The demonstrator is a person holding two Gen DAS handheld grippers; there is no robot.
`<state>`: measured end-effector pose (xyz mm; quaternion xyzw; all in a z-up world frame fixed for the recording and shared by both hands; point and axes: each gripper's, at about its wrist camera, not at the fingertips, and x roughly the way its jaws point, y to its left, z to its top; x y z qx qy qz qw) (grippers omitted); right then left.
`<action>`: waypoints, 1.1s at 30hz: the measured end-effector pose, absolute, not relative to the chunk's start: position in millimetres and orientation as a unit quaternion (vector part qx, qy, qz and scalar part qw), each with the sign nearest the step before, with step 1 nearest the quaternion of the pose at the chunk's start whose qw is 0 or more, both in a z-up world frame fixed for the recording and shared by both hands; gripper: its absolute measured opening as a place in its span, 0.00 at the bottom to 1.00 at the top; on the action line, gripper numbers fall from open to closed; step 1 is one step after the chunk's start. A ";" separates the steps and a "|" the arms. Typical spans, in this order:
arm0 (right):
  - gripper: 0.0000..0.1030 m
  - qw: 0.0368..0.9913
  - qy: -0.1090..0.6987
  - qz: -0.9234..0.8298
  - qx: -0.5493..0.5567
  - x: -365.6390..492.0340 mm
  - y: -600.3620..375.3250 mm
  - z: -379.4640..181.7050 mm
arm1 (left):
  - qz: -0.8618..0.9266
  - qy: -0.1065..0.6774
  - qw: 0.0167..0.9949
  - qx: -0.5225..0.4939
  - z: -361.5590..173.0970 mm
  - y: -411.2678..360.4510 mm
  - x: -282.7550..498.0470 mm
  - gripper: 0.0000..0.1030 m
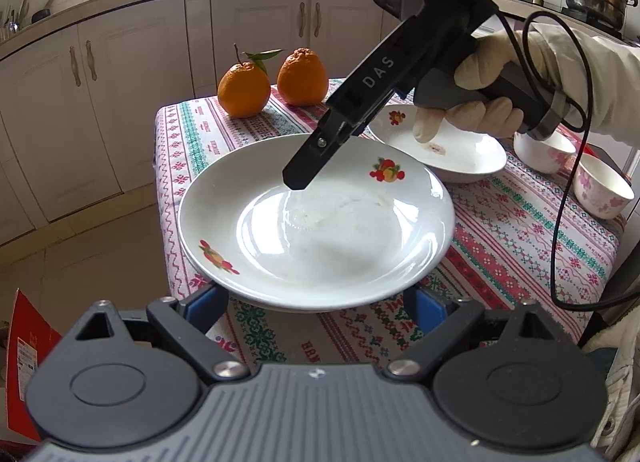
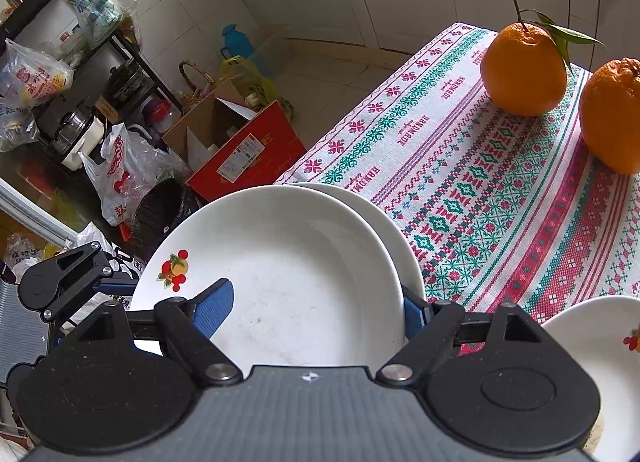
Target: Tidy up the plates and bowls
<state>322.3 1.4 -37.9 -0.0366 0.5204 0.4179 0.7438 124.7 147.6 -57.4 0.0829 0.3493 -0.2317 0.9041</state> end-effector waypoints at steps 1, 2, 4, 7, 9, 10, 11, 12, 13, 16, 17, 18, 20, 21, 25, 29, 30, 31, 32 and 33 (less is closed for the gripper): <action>0.85 0.744 0.520 0.417 -0.039 321.8 1.6 -38.3 | -0.230 0.349 0.904 0.084 -58.0 148.2 125.0 0.91; 0.85 0.745 0.520 0.417 -0.041 321.6 1.6 -38.8 | -0.230 0.349 0.905 0.082 -58.2 148.8 125.4 0.91; 0.85 0.745 0.520 0.417 -0.037 322.1 0.8 -39.1 | -0.231 0.350 0.904 0.079 -58.5 150.0 126.9 0.91; 0.85 0.745 0.520 0.417 -0.035 322.3 0.8 -39.1 | -0.229 0.350 0.905 0.078 -59.4 150.7 127.8 0.91; 0.85 0.745 0.520 0.417 -0.035 322.5 0.4 -38.9 | -0.228 0.350 0.905 0.078 -59.9 151.2 128.2 0.91; 0.85 0.745 0.520 0.416 -0.035 322.5 0.0 -38.4 | -0.227 0.350 0.906 0.077 -60.0 151.6 128.3 0.91; 0.85 0.745 0.520 0.416 -0.034 322.8 -0.5 -38.3 | -0.227 0.350 0.906 0.076 -60.2 151.8 128.4 0.91; 0.85 0.745 0.520 0.416 -0.034 322.5 -1.1 -37.8 | -0.227 0.350 0.906 0.077 -60.3 151.9 128.6 0.91; 0.85 0.745 0.520 0.415 -0.035 322.0 -1.6 -37.4 | -0.226 0.350 0.906 0.077 -60.7 151.5 128.5 0.91; 0.85 0.746 0.520 0.414 -0.034 320.9 -2.4 -36.3 | -0.226 0.350 0.906 0.079 -61.4 151.4 128.7 0.91; 0.85 0.746 0.520 0.414 -0.034 320.6 -3.1 -36.0 | -0.226 0.350 0.906 0.078 -61.7 151.7 129.0 0.91; 0.85 0.746 0.520 0.414 -0.033 320.1 -3.8 -35.9 | -0.226 0.350 0.906 0.078 -61.8 151.8 129.2 0.91; 0.85 0.747 0.520 0.413 -0.031 319.5 -5.3 -35.4 | -0.226 0.350 0.906 0.078 -61.8 152.0 129.6 0.91; 0.85 0.747 0.520 0.413 -0.031 318.7 -6.1 -34.6 | -0.226 0.351 0.905 0.078 -62.0 152.2 130.4 0.91; 0.85 0.748 0.520 0.411 -0.028 316.2 -9.0 -32.8 | -0.228 0.352 0.905 0.076 -62.2 152.8 131.3 0.92; 0.85 0.750 0.520 0.409 -0.025 314.2 -12.3 -30.4 | -0.230 0.354 0.904 0.071 -63.1 154.5 132.6 0.92; 0.85 0.750 0.519 0.409 -0.024 313.9 -13.5 -29.5 | -0.229 0.354 0.904 0.071 -63.1 154.7 132.6 0.92; 0.85 0.751 0.518 0.408 -0.024 313.6 -14.3 -28.7 | -0.229 0.353 0.905 0.072 -62.9 154.6 132.3 0.92; 0.85 0.751 0.518 0.408 -0.024 313.0 -14.8 -28.0 | -0.228 0.351 0.905 0.076 -62.6 154.1 131.8 0.92; 0.85 0.752 0.517 0.408 -0.025 312.0 -15.4 -27.1 | -0.227 0.350 0.905 0.079 -62.5 153.5 131.0 0.92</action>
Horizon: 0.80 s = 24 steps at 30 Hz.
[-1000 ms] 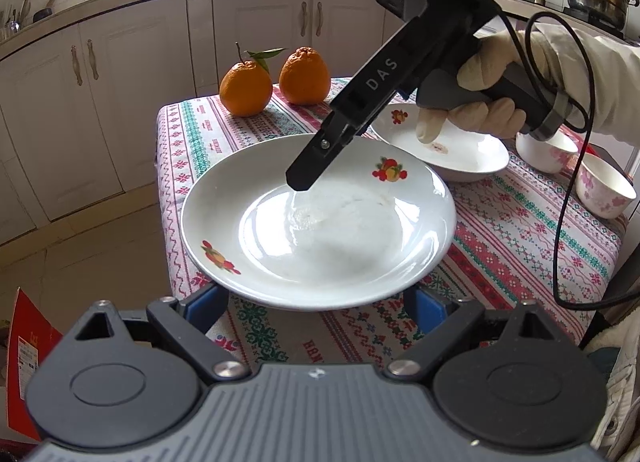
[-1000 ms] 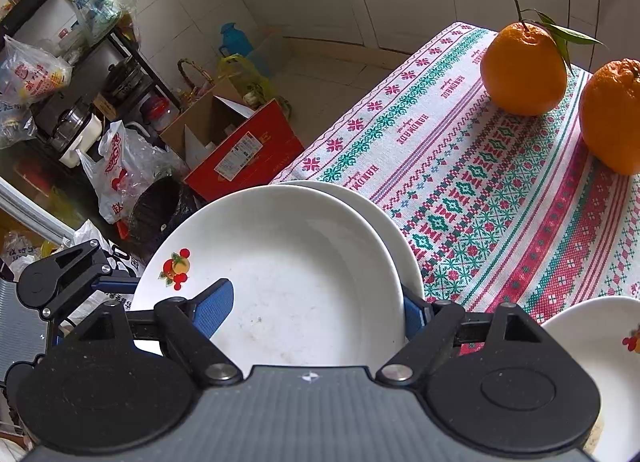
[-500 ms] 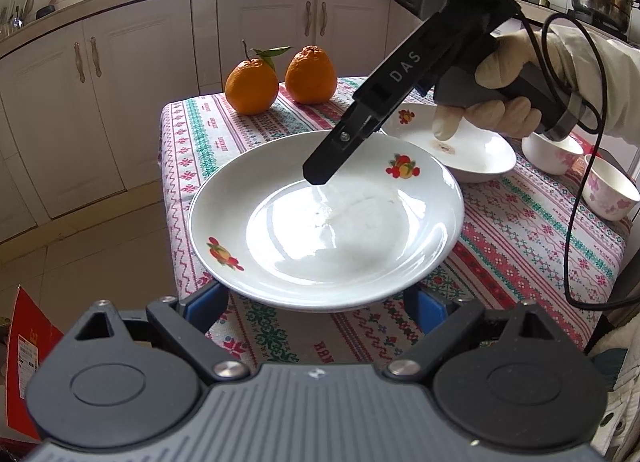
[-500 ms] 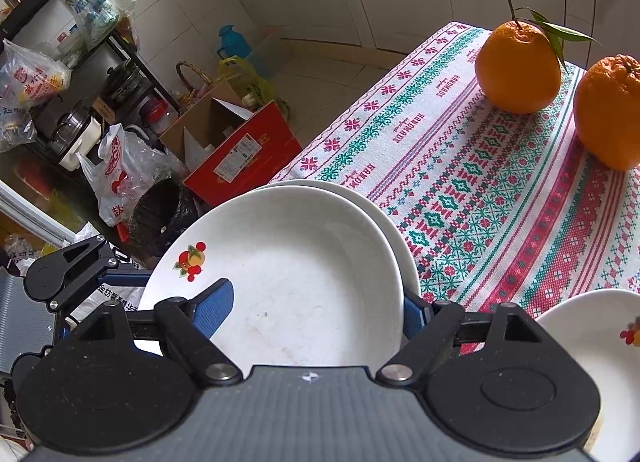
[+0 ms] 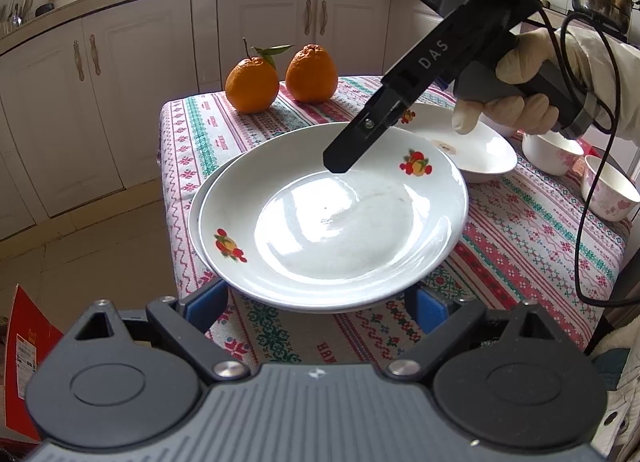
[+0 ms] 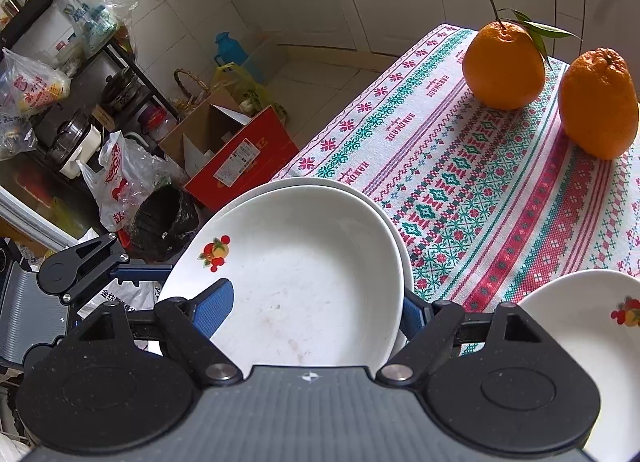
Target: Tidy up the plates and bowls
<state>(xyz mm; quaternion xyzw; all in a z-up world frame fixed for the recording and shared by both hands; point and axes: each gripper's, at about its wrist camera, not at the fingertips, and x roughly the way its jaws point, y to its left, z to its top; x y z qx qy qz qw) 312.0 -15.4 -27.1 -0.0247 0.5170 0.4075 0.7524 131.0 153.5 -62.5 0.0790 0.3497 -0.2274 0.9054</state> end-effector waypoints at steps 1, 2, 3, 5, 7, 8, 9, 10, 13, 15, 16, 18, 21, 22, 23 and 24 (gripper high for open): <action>0.85 0.753 0.516 0.407 -0.025 311.1 -16.0 -26.3 | -0.227 0.349 0.906 0.080 -62.5 153.3 130.7 0.92; 0.85 0.754 0.516 0.406 -0.026 310.5 -16.2 -25.7 | -0.227 0.348 0.906 0.082 -62.4 152.8 130.2 0.92; 0.85 0.755 0.516 0.405 -0.027 309.4 -16.1 -25.0 | -0.227 0.348 0.906 0.083 -62.4 152.6 130.0 0.92; 0.85 0.757 0.515 0.403 -0.027 307.8 -16.8 -24.1 | -0.227 0.346 0.907 0.084 -61.9 151.7 129.1 0.92; 0.85 0.758 0.514 0.400 -0.026 306.1 -17.7 -23.5 | -0.229 0.342 0.907 0.086 -60.9 150.7 127.6 0.92; 0.85 0.759 0.514 0.398 -0.027 305.4 -17.9 -23.4 | -0.230 0.341 0.907 0.086 -60.4 150.3 127.1 0.92; 0.85 0.761 0.513 0.396 -0.028 304.0 -18.1 -23.1 | -0.230 0.340 0.908 0.086 -60.0 150.0 126.5 0.92; 0.85 0.762 0.513 0.394 -0.029 302.5 -18.1 -22.8 | -0.230 0.340 0.908 0.086 -60.0 150.1 126.2 0.92; 0.85 0.767 0.511 0.387 -0.033 300.1 -17.7 -22.9 | -0.229 0.340 0.908 0.082 -60.9 151.2 126.0 0.92; 0.85 0.770 0.510 0.382 -0.034 297.0 -18.0 -22.4 | -0.229 0.341 0.908 0.078 -61.5 152.5 126.3 0.92; 0.85 0.771 0.510 0.379 -0.036 296.4 -17.9 -22.6 | -0.229 0.341 0.908 0.078 -61.7 152.8 126.1 0.92; 0.85 0.774 0.508 0.375 -0.039 293.1 -18.2 -22.1 | -0.229 0.341 0.909 0.076 -62.0 153.5 126.4 0.92; 0.85 0.778 0.505 0.372 -0.042 288.7 -19.7 -21.3 | -0.229 0.340 0.909 0.077 -62.1 153.4 126.4 0.92; 0.85 0.779 0.504 0.371 -0.042 287.4 -20.7 -20.8 | -0.229 0.340 0.909 0.078 -62.1 153.2 126.2 0.92; 0.85 0.780 0.503 0.370 -0.042 286.6 -21.3 -20.7 | -0.229 0.340 0.909 0.078 -62.4 153.0 126.0 0.92; 0.85 0.781 0.503 0.369 -0.041 286.0 -21.8 -20.6 | -0.229 0.339 0.909 0.079 -62.2 153.1 126.1 0.92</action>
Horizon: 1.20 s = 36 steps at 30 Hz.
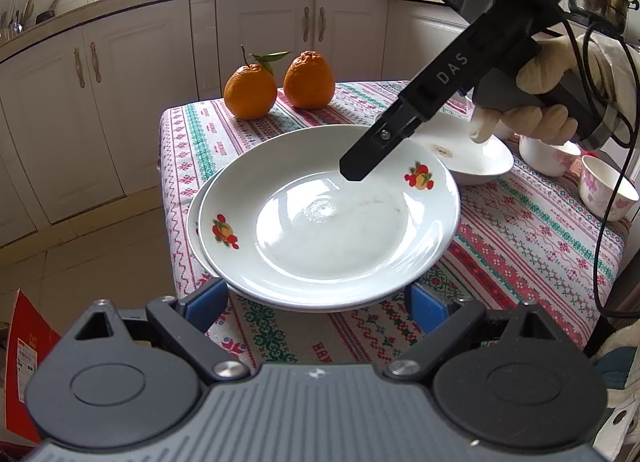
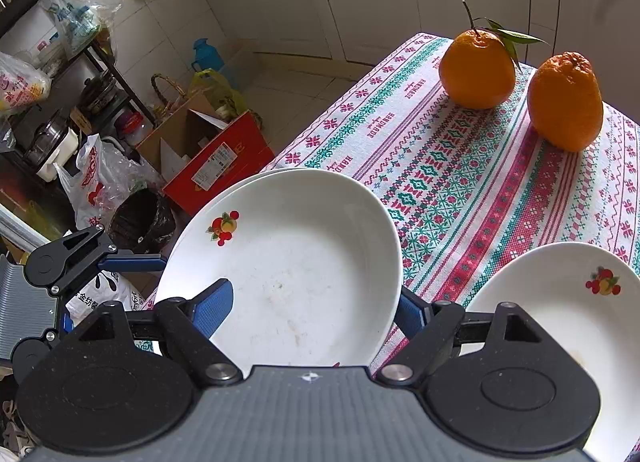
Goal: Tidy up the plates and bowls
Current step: 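Open the right tool and withdraw while the left tool lowers the stacked plates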
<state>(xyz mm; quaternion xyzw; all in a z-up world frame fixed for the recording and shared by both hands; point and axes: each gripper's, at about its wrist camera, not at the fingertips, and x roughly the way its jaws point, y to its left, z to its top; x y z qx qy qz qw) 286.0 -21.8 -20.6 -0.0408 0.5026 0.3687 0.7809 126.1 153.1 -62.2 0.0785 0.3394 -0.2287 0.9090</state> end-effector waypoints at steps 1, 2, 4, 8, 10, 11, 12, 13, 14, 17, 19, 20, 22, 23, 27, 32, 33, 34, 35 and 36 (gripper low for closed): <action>0.85 0.782 0.502 0.367 -0.041 285.2 -22.1 -20.4 | -0.229 0.339 0.909 0.079 -62.2 153.0 126.1 0.92; 0.85 0.783 0.501 0.366 -0.043 283.9 -22.1 -20.2 | -0.228 0.339 0.909 0.079 -62.3 152.9 126.0 0.92; 0.85 0.784 0.501 0.362 -0.047 282.2 -22.9 -20.4 | -0.229 0.339 0.909 0.081 -62.2 152.3 125.1 0.92; 0.85 0.785 0.504 0.357 -0.045 279.8 -28.2 -23.0 | -0.230 0.337 0.909 0.080 -61.5 151.8 124.2 0.92; 0.85 0.786 0.503 0.357 -0.043 277.5 -30.5 -22.5 | -0.229 0.335 0.910 0.080 -60.5 152.2 123.8 0.92; 0.85 0.787 0.500 0.358 -0.045 275.0 -31.1 -20.9 | -0.226 0.335 0.911 0.080 -60.0 152.3 123.5 0.92; 0.86 0.790 0.495 0.359 -0.048 271.9 -31.5 -18.8 | -0.227 0.334 0.911 0.079 -59.5 152.7 122.7 0.92; 0.87 0.792 0.490 0.360 -0.051 269.1 -32.0 -17.0 | -0.229 0.333 0.912 0.077 -58.8 153.3 121.5 0.92; 0.88 0.795 0.485 0.359 -0.053 265.7 -32.7 -14.9 | -0.229 0.332 0.912 0.076 -58.1 153.3 120.4 0.92; 0.94 0.807 0.470 0.353 -0.061 254.8 -36.3 -10.9 | -0.226 0.326 0.914 0.079 -54.7 150.7 116.0 0.94; 0.98 0.815 0.460 0.345 -0.065 245.5 -39.7 -9.2 | -0.227 0.322 0.916 0.077 -52.0 148.5 112.7 0.95; 0.98 0.820 0.456 0.341 -0.066 240.8 -41.7 -8.6 | -0.227 0.319 0.917 0.076 -50.3 147.0 111.0 0.96; 0.99 0.827 0.449 0.331 -0.069 231.1 -46.3 -7.9 | -0.226 0.313 0.920 0.076 -47.0 143.7 107.5 0.96; 0.99 0.833 0.444 0.324 -0.071 225.3 -48.4 -7.2 | -0.224 0.309 0.921 0.076 -44.9 141.1 105.2 0.96; 1.00 0.858 0.411 0.294 -0.092 200.2 -59.6 -5.6 | -0.221 0.293 0.927 0.071 -35.9 132.7 95.4 0.98; 1.00 0.890 0.370 0.243 -0.106 171.0 -78.8 -3.6 | -0.228 0.268 0.933 0.073 -24.2 120.9 81.5 0.99; 1.00 0.894 0.367 0.236 -0.101 166.2 -83.8 -3.8 | -0.229 0.263 0.934 0.076 -22.2 117.7 78.8 0.99; 1.00 0.897 0.365 0.232 -0.092 161.5 -89.2 -4.3 | -0.232 0.259 0.934 0.080 -20.5 114.0 76.8 0.99; 1.00 0.900 0.364 0.226 -0.085 156.4 -95.1 -5.3 | -0.234 0.260 0.933 0.082 -19.3 109.5 76.0 0.99; 1.00 0.903 0.361 0.219 -0.080 151.9 -100.2 -6.5 | -0.236 0.262 0.932 0.084 -18.7 105.7 75.7 0.99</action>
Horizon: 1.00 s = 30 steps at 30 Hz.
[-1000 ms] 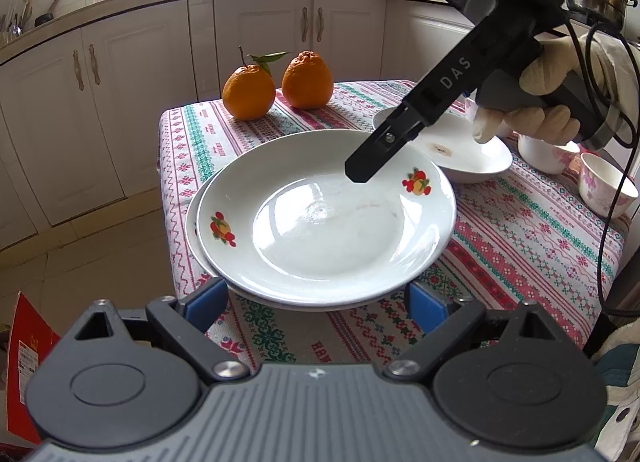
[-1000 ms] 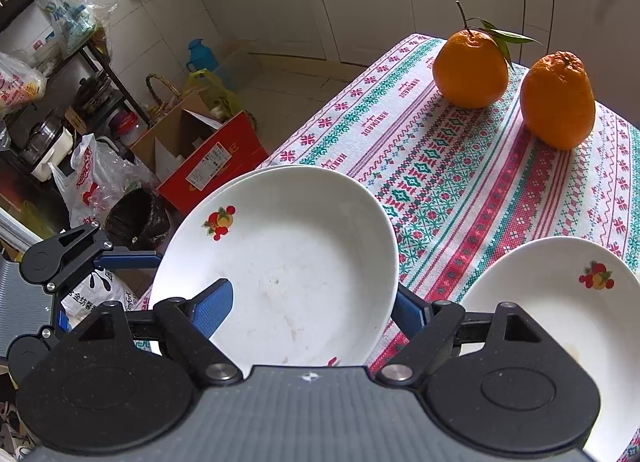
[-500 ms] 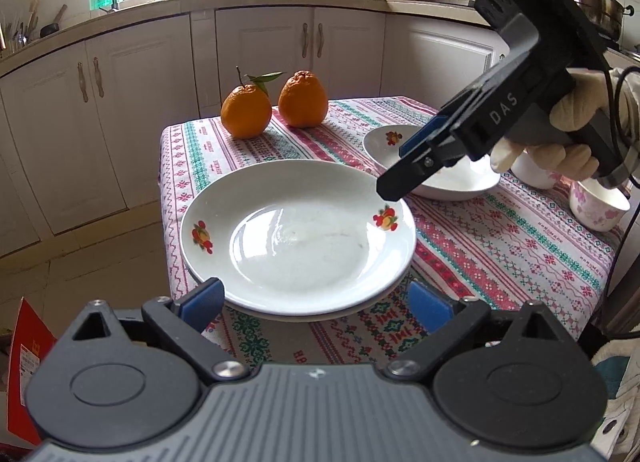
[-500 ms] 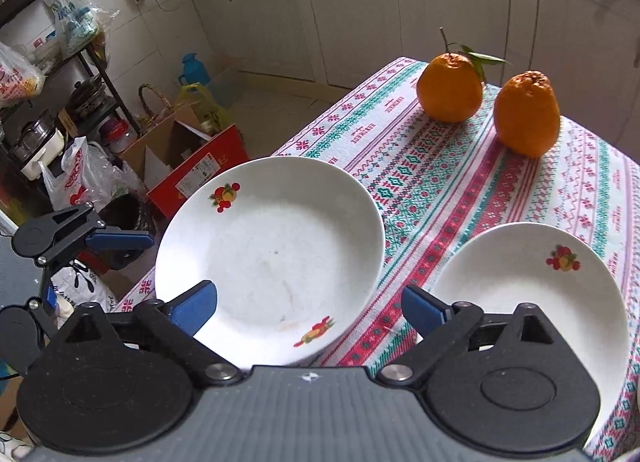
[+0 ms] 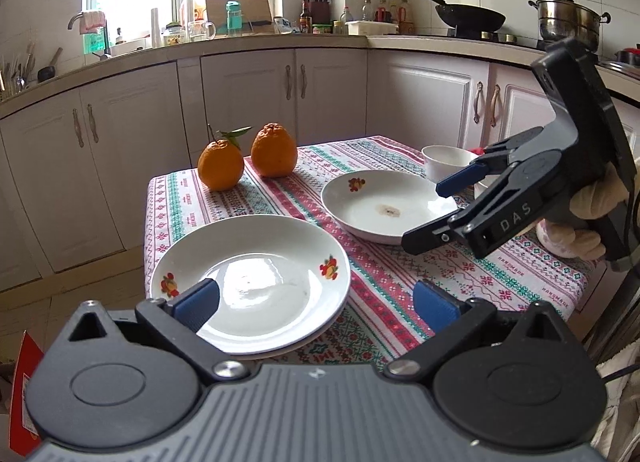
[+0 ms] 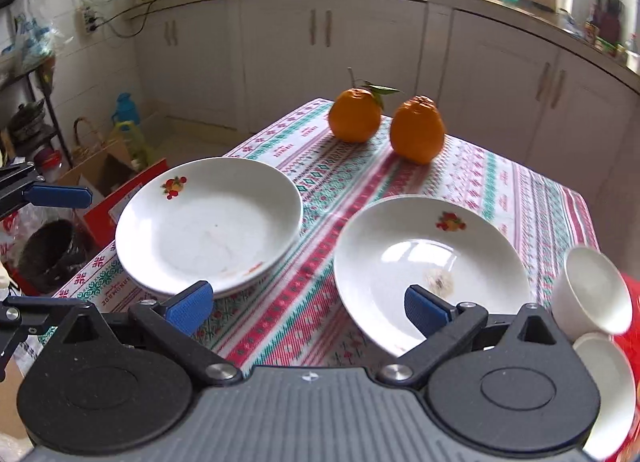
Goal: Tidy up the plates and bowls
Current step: 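Open the right tool and withdraw while the left tool lowers the stacked plates, then move the left tool to the stained flower-print white plate and grasp its rim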
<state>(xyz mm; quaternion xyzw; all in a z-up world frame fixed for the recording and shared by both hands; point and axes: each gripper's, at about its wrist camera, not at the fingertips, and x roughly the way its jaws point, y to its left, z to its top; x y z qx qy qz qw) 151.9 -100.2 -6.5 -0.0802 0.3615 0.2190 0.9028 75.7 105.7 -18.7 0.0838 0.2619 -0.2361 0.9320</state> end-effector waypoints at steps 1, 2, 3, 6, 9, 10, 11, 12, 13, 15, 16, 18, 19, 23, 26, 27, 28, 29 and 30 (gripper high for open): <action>1.00 0.906 0.360 0.210 -0.078 147.2 -105.3 -8.2 | -0.240 0.264 0.930 0.085 -18.6 101.4 75.3 0.99; 1.00 0.908 0.359 0.201 -0.078 143.5 -109.7 -10.2 | -0.244 0.266 0.929 0.087 -19.2 96.9 74.9 0.99; 1.00 0.910 0.358 0.193 -0.078 140.0 -113.7 -12.4 | -0.248 0.267 0.927 0.089 -19.8 92.6 74.3 0.99; 1.00 0.911 0.366 0.174 -0.073 133.4 -126.4 -22.9 | -0.257 0.269 0.923 0.096 -23.5 78.8 72.3 0.99; 1.00 0.909 0.380 0.159 -0.068 130.5 -136.2 -35.0 | -0.263 0.273 0.921 0.090 -26.7 67.8 71.4 0.99; 1.00 0.908 0.383 0.154 -0.069 130.1 -138.6 -39.1 | -0.264 0.274 0.920 0.088 -27.5 65.0 72.1 0.99; 1.00 0.908 0.384 0.149 -0.072 129.9 -140.2 -42.5 | -0.265 0.276 0.920 0.087 -28.2 62.6 73.4 0.99; 1.00 0.909 0.383 0.144 -0.076 130.1 -141.0 -45.8 | -0.264 0.278 0.919 0.086 -29.0 60.3 75.1 0.99; 1.00 0.910 0.382 0.137 -0.082 130.4 -141.5 -48.8 | -0.263 0.280 0.919 0.087 -29.5 57.8 76.4 0.99; 1.00 0.910 0.384 0.130 -0.083 133.6 -144.4 -55.6 | -0.264 0.281 0.918 0.089 -29.5 53.6 80.8 0.99; 1.00 0.909 0.389 0.127 -0.078 136.3 -146.1 -58.8 | -0.265 0.282 0.918 0.087 -29.2 52.5 82.7 0.99; 1.00 0.907 0.398 0.123 -0.066 141.9 -150.5 -65.9 | -0.266 0.283 0.917 0.085 -28.8 50.4 86.3 0.99; 1.00 0.906 0.401 0.120 -0.063 144.1 -151.3 -68.4 | -0.264 0.285 0.918 0.085 -28.8 49.5 88.7 0.99; 1.00 0.903 0.408 0.120 -0.062 152.3 -151.6 -76.8 | -0.262 0.293 0.915 0.088 -30.5 47.1 98.8 0.99; 1.00 0.904 0.405 0.127 -0.059 156.0 -150.0 -79.1 | -0.265 0.298 0.913 0.086 -31.6 46.4 107.4 0.99; 1.00 0.904 0.403 0.128 -0.059 158.0 -149.5 -79.4 | -0.265 0.300 0.912 0.088 -31.9 45.8 110.4 0.99; 1.00 0.905 0.402 0.128 -0.059 160.0 -149.0 -79.8 | -0.264 0.301 0.912 0.090 -32.2 44.8 113.7 0.99; 1.00 0.906 0.400 0.127 -0.059 161.9 -148.8 -80.2 | -0.264 0.301 0.912 0.092 -32.3 44.2 116.7 0.99; 1.00 0.906 0.399 0.128 -0.058 164.8 -149.3 -80.4 | -0.263 0.301 0.912 0.094 -31.5 43.7 120.7 0.99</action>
